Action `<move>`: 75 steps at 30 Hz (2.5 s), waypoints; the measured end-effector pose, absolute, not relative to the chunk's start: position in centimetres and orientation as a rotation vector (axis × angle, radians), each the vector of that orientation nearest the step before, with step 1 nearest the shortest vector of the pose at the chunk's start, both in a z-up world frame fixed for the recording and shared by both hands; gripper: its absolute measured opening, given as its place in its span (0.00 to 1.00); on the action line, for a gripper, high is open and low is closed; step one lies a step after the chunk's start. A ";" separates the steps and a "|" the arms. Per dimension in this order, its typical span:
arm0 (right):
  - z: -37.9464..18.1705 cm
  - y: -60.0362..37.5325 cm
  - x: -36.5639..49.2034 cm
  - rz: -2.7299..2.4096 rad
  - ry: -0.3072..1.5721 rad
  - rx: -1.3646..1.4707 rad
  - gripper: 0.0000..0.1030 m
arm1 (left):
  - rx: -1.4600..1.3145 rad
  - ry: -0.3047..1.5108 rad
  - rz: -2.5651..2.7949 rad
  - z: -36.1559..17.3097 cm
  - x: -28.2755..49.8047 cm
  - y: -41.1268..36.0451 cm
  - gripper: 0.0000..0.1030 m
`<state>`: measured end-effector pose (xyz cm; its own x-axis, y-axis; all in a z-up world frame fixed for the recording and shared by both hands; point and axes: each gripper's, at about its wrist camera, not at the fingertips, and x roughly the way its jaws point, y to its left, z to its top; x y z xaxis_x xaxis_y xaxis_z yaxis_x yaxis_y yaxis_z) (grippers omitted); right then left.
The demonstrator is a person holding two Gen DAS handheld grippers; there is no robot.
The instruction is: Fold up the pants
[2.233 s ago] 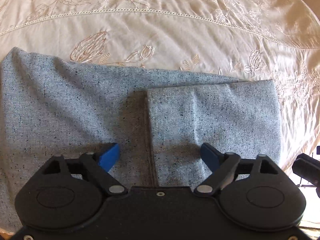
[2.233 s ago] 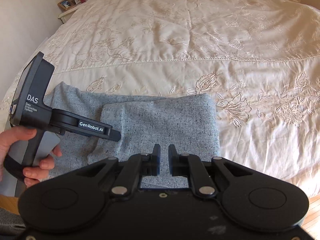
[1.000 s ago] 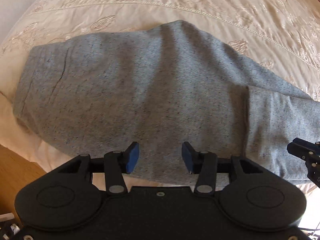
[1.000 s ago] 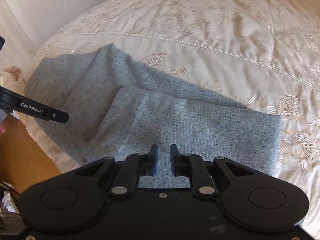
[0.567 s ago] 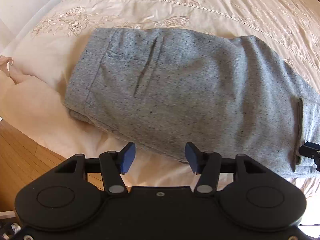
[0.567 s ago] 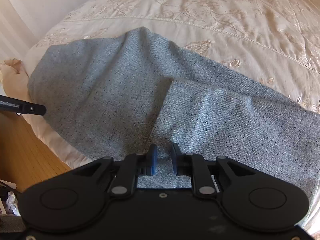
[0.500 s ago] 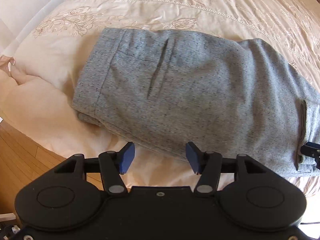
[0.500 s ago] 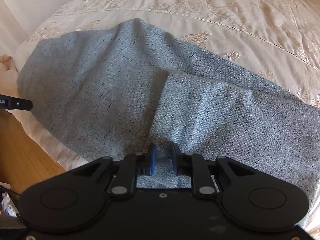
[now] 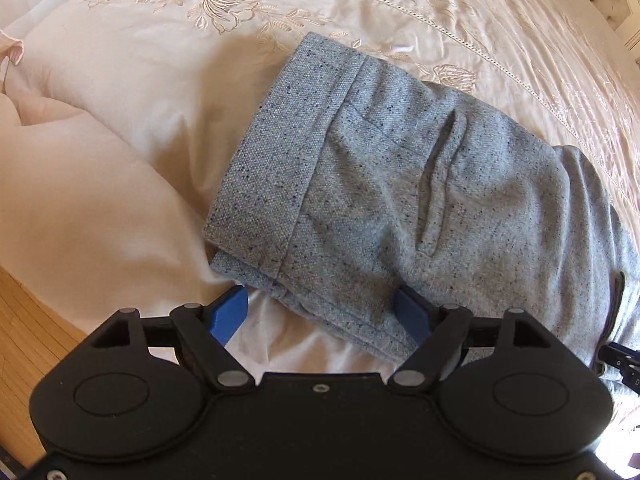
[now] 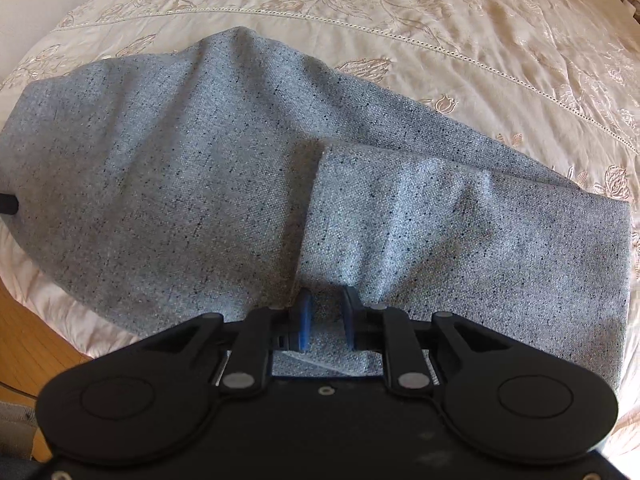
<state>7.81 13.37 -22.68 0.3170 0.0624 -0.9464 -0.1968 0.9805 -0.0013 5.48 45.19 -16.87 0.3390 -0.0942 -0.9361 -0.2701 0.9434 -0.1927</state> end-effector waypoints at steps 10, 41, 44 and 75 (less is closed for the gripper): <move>-20.8 14.4 7.1 0.117 1.220 -0.091 0.19 | -0.351 1.209 0.112 -17.1 6.6 45.2 0.45; -19.8 4.6 6.0 0.309 1.165 0.250 0.20 | 0.103 0.693 -0.126 0.9 3.0 23.1 0.22; -18.9 1.3 6.0 0.289 1.140 0.270 0.20 | 0.140 0.667 -0.235 0.8 3.0 17.0 0.22; -23.5 -11.4 13.3 0.286 1.242 0.587 0.39 | 0.005 1.192 -0.112 -12.8 2.3 15.1 0.34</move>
